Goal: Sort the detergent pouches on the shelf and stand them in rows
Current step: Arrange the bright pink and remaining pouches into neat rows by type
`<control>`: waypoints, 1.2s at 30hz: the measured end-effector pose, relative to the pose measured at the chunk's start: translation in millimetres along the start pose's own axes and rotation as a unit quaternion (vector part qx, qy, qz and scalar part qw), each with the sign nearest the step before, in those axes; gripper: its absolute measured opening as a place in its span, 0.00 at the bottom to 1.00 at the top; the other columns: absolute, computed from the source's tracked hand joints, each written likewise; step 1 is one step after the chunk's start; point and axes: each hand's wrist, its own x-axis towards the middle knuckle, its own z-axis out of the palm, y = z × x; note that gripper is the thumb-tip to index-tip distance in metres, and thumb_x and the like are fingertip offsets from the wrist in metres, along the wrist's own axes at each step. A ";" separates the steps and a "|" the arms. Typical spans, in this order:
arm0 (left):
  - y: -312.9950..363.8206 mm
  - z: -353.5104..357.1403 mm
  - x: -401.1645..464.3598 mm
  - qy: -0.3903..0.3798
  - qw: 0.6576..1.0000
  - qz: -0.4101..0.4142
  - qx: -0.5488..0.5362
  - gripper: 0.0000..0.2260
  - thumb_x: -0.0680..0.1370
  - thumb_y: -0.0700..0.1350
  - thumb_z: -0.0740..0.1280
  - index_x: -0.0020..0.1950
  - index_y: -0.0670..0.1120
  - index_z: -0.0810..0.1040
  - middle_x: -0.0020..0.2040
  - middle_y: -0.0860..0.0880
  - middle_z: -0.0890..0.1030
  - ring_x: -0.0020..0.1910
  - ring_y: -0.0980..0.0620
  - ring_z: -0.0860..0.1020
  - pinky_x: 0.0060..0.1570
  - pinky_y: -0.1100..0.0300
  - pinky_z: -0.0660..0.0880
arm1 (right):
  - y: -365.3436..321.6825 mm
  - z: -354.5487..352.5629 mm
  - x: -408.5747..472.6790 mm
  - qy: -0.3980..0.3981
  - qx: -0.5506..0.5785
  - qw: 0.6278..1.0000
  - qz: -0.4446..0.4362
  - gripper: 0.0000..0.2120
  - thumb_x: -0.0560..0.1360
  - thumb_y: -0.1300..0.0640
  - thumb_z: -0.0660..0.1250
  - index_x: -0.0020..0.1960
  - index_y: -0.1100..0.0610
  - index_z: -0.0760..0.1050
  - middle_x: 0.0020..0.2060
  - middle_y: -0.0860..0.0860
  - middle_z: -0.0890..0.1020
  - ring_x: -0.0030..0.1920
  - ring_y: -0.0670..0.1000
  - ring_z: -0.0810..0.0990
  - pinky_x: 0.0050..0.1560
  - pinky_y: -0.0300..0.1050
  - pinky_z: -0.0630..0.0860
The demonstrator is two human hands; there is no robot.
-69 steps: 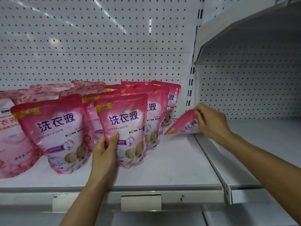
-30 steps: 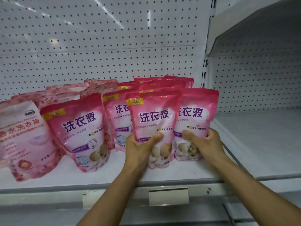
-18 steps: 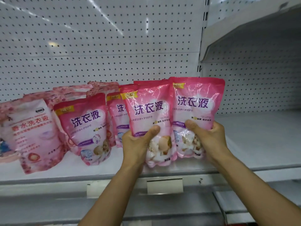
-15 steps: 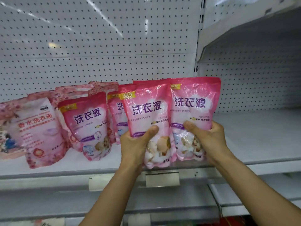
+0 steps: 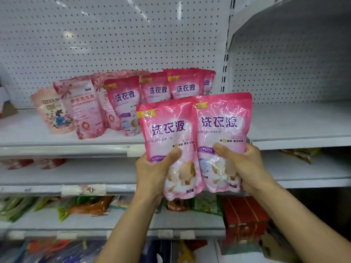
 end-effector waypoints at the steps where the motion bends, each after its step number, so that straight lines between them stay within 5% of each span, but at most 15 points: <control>1: -0.1 -7.6 -10.3 0.003 1.000 -0.005 0.001 0.14 0.68 0.40 0.78 0.53 0.41 0.83 0.46 0.42 0.87 0.45 0.42 0.86 0.46 0.46 0.83 | 2.3 3.0 -9.2 -0.004 0.000 1.000 0.010 0.20 0.59 0.56 0.77 0.49 0.59 0.80 0.40 0.54 0.87 0.39 0.54 0.87 0.36 0.46 0.83; 8: 16.0 -69.8 -56.3 0.063 0.998 -0.008 0.011 0.14 0.69 0.39 0.78 0.52 0.40 0.83 0.44 0.42 0.87 0.40 0.44 0.86 0.37 0.54 0.82 | 11.2 47.3 -51.7 -0.049 -0.011 0.998 0.044 0.25 0.57 0.53 0.78 0.52 0.58 0.79 0.41 0.54 0.87 0.40 0.55 0.87 0.37 0.46 0.83; 14: 41.8 -135.9 -60.6 0.108 0.994 0.018 0.018 0.14 0.68 0.39 0.78 0.52 0.40 0.83 0.43 0.44 0.87 0.41 0.44 0.86 0.41 0.51 0.83 | 12.7 115.3 -62.4 -0.101 0.011 0.994 0.042 0.20 0.61 0.56 0.76 0.51 0.59 0.80 0.41 0.55 0.87 0.39 0.54 0.87 0.34 0.45 0.82; 22: 87.7 -273.4 -27.0 0.150 0.988 0.038 0.017 0.15 0.67 0.39 0.78 0.52 0.40 0.83 0.41 0.44 0.87 0.38 0.46 0.86 0.35 0.56 0.82 | 39.8 265.9 -64.3 -0.142 0.031 0.989 0.042 0.19 0.62 0.56 0.76 0.52 0.59 0.79 0.41 0.55 0.87 0.40 0.56 0.87 0.37 0.47 0.83; 27: 125.5 -377.8 10.6 0.156 0.986 0.042 0.047 0.24 0.60 0.46 0.79 0.54 0.41 0.82 0.45 0.43 0.87 0.43 0.43 0.86 0.45 0.48 0.82 | 62.9 376.5 -62.9 -0.139 0.045 0.988 0.056 0.19 0.61 0.56 0.77 0.51 0.60 0.79 0.40 0.56 0.87 0.39 0.58 0.87 0.38 0.51 0.84; 36: 172.7 -505.2 90.0 0.171 0.981 0.067 0.069 0.13 0.68 0.42 0.78 0.50 0.41 0.83 0.40 0.45 0.87 0.33 0.48 0.84 0.31 0.56 0.80 | 90.0 526.0 -38.5 -0.143 0.025 0.989 0.038 0.17 0.63 0.56 0.77 0.50 0.58 0.80 0.41 0.56 0.87 0.40 0.57 0.87 0.43 0.53 0.83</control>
